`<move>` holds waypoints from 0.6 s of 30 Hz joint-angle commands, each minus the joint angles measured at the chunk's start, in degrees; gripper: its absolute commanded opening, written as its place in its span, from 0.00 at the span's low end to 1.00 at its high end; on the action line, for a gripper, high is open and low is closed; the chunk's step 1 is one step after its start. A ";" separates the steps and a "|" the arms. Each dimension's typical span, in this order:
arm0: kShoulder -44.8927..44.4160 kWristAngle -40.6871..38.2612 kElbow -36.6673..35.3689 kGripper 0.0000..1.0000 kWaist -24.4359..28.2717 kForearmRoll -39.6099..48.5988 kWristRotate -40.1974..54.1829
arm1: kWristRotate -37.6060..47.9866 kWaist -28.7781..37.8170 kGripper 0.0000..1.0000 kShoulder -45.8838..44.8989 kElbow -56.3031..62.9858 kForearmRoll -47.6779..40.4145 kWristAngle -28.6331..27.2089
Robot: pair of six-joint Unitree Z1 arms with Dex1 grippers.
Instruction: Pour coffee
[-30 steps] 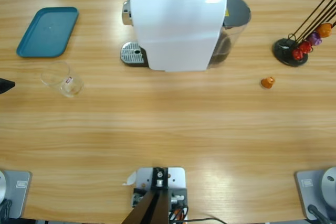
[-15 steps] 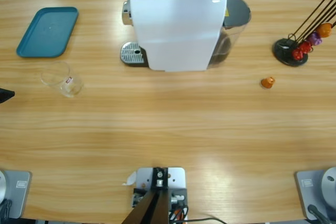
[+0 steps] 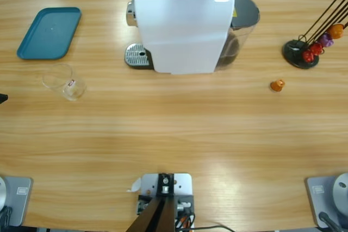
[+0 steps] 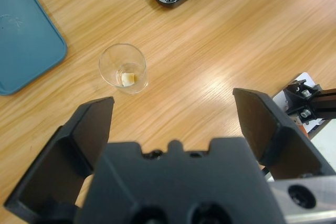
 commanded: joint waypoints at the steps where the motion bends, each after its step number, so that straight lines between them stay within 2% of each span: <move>1: -1.15 -0.91 0.56 0.99 0.51 0.88 0.80 | 1.73 5.75 0.00 6.29 -0.56 -0.19 1.53; 18: -2.99 -2.40 0.79 0.99 -0.07 2.71 2.47 | 1.86 9.42 0.00 16.93 -3.11 -0.11 -0.49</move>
